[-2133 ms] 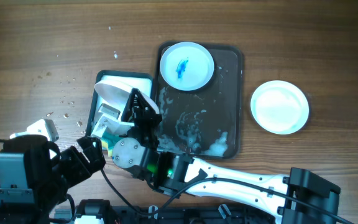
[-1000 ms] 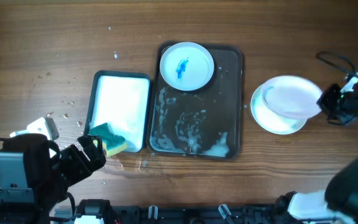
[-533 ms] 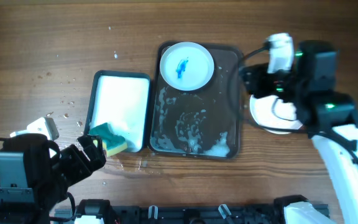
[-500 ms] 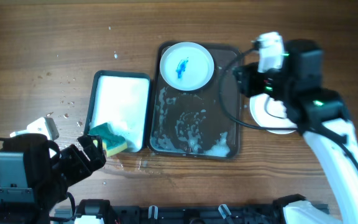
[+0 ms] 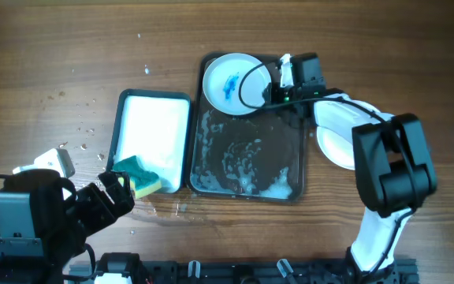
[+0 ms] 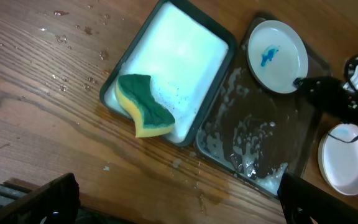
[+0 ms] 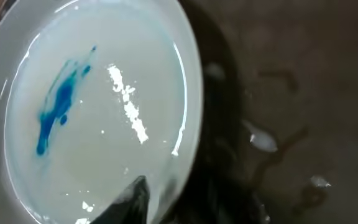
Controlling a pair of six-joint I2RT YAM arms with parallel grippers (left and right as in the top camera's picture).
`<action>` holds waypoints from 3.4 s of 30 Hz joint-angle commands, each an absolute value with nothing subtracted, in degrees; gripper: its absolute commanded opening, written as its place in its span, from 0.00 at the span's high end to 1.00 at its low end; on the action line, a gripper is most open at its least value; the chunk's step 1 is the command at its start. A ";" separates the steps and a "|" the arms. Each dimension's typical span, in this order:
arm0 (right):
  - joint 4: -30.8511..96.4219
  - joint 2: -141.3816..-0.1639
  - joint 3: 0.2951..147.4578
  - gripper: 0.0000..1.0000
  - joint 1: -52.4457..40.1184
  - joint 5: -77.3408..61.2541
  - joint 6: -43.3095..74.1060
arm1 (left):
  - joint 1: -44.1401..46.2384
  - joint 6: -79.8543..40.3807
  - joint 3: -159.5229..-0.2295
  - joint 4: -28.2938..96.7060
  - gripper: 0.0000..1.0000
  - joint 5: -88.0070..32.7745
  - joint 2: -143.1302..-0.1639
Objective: Clean dirty plates on tray and stack at the side
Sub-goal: 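Drag the last plate to the front of the dark tray with right gripper, then grasp the sponge from the soapy tray with the left gripper, then scrub the third plate with the sponge while right gripper holds it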
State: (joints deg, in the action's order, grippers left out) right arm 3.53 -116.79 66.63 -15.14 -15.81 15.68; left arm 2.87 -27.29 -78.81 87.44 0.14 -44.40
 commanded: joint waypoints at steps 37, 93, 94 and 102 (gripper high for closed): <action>28.01 -62.87 43.88 0.73 -19.66 -16.84 15.46 | 4.51 -28.71 -70.72 79.00 0.03 -14.02 -50.85; 33.67 -72.27 43.11 0.75 -19.66 -10.26 22.70 | 31.75 -28.27 -68.84 54.02 0.96 -5.28 -83.11; 33.50 -75.79 43.11 0.76 -19.66 -11.53 22.37 | 34.11 -30.74 -67.81 51.81 0.96 -4.45 -84.95; 30.89 -84.42 43.11 0.76 -19.66 -14.46 19.55 | 38.79 -38.44 -62.57 39.53 0.96 -5.78 -106.76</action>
